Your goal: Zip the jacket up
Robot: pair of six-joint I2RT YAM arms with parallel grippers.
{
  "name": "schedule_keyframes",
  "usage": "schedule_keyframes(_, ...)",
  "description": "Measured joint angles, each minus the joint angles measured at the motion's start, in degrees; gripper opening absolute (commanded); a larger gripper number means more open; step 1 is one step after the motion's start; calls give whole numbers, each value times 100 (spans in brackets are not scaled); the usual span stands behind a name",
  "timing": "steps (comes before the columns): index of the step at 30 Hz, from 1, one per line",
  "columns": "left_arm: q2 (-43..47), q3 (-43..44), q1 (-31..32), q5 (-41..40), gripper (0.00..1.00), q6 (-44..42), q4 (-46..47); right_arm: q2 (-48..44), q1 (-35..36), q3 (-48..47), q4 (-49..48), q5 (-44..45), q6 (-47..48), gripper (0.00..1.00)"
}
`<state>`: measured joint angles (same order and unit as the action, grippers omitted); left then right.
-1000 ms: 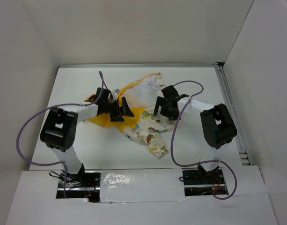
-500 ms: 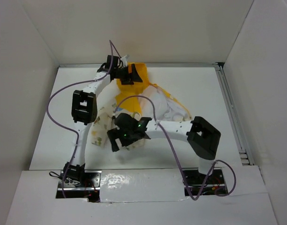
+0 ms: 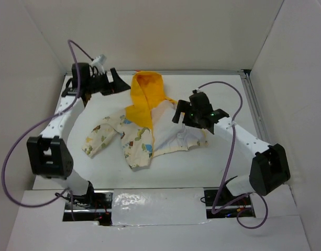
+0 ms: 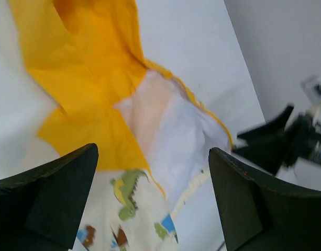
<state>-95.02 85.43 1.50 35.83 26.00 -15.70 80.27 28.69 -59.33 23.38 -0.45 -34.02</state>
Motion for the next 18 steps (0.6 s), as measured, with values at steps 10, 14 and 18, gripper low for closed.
schedule_keyframes(10, 1043, -3720, 743, 175, 99, 448, 901, 1427, -597, -544, 739, 1939, 315, 99)
schedule_keyframes(14, 1047, -3790, 1025, -4, 99, 549, 1032, 2046, -693, -673, 894, 2275, 348, 92)
schedule_keyframes(18, 1054, -3976, 1270, -195, 99, 599, 1248, 2127, -870, -669, 997, 2382, 385, 39)
